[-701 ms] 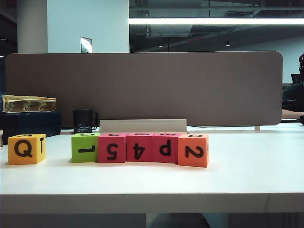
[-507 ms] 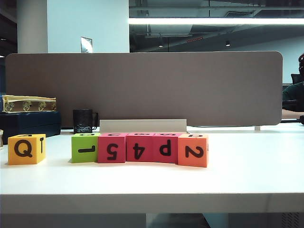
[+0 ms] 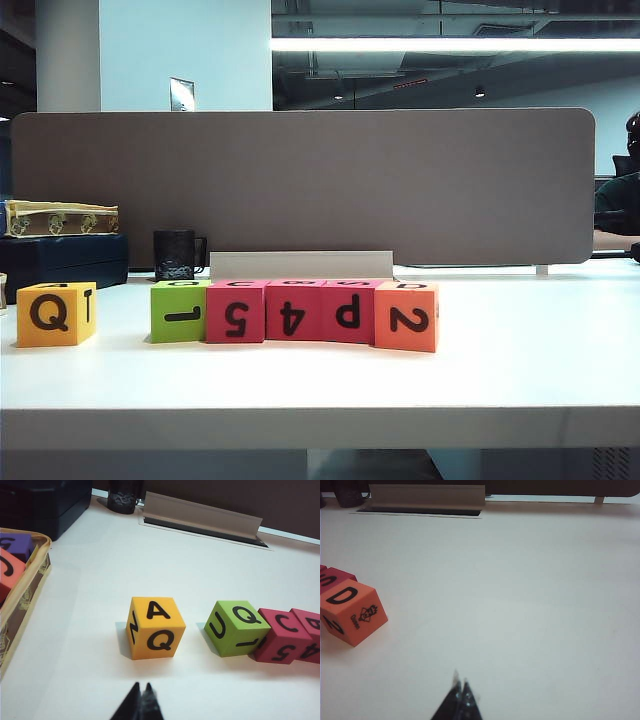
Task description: Select the appropriate blocks from the scattered letter blocks on the table and arrange them in a row to spell out "ABCD".
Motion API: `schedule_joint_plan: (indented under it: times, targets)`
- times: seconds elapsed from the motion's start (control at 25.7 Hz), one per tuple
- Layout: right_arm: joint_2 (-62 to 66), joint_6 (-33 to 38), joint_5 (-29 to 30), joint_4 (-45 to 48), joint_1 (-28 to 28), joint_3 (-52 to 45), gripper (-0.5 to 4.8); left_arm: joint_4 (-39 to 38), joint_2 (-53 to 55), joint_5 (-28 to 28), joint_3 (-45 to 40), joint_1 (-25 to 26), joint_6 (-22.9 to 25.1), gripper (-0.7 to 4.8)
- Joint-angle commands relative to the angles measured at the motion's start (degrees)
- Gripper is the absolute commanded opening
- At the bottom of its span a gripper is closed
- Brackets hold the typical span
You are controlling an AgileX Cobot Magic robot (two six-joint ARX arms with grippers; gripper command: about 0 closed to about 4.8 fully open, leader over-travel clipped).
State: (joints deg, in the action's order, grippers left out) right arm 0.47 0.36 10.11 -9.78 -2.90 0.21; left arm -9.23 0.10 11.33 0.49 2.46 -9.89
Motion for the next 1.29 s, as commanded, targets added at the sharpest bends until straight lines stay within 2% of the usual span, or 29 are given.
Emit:
schedule_joint_plan:
  times: [0.04,0.16,0.23,0.47,0.86,0.97,1.17,1.29]
  targets:
    - [-0.6,1.4,1.2,1.6,-0.1,-0.2,-0.02,-0.1,0.1,0.3,0.1,0.1,-0.4,-0.05]
    - [-0.6,4.0,4.2,6.0,-0.1,-0.1,-0.02,-0.1,0.1,0.5,0.2,0.1,-2.8,-0.05]
    - [-0.6,5.4,5.2,8.8,-0.1,0.1,-0.02,-0.1,0.1,2.7,1.3,0.1,-5.5,-0.05]
    - [-0.6,10.6,5.3,10.1,-0.3,1.7,-0.02,-0.9,0.1,4.3,8.3,0.0,-5.5,-0.05]
    - [-0.3,10.7,5.2,9.7,-0.3,15.1,-0.02,-4.6,0.6,6.1,16.9,0.0,-5.8,-0.05]
    - [1.6,10.7,5.1,8.2,-0.3,19.4,-0.02,-5.4,3.7,8.2,20.3,0.0,-5.8,-0.05]
    - [8.9,10.7,5.4,5.5,-0.4,25.4,-0.02,-5.3,11.8,8.6,25.2,0.0,-5.7,-0.05]
    - [16.2,10.6,7.6,1.8,-0.4,30.8,-0.02,-5.2,18.1,12.3,29.5,0.0,-5.1,-0.05]
